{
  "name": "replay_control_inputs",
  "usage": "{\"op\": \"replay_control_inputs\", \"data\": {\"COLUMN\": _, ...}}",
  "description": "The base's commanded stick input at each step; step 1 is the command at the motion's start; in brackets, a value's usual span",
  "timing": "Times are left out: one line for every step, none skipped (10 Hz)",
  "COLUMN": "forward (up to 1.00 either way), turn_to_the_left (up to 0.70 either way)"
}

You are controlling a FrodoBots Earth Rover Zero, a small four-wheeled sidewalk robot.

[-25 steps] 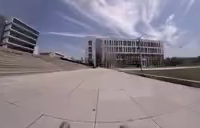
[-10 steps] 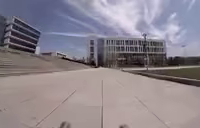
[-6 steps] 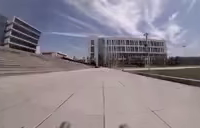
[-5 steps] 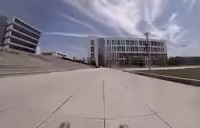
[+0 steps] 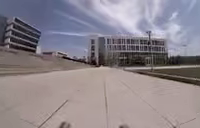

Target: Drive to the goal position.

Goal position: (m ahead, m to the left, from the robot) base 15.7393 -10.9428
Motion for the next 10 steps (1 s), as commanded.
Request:
{"op": "replay_control_inputs", "data": {"forward": 0.70, "turn_to_the_left": 0.00}}
{"op": "replay_control_inputs", "data": {"forward": 0.70, "turn_to_the_left": 0.00}}
{"op": "replay_control_inputs", "data": {"forward": 0.70, "turn_to_the_left": 0.00}}
{"op": "replay_control_inputs", "data": {"forward": 0.70, "turn_to_the_left": 0.00}}
{"op": "replay_control_inputs", "data": {"forward": 0.70, "turn_to_the_left": 0.00}}
{"op": "replay_control_inputs", "data": {"forward": 0.70, "turn_to_the_left": 0.00}}
{"op": "replay_control_inputs", "data": {"forward": 0.70, "turn_to_the_left": 0.00}}
{"op": "replay_control_inputs", "data": {"forward": 0.70, "turn_to_the_left": 0.00}}
{"op": "replay_control_inputs", "data": {"forward": 0.70, "turn_to_the_left": 0.00}}
{"op": "replay_control_inputs", "data": {"forward": 0.70, "turn_to_the_left": 0.00}}
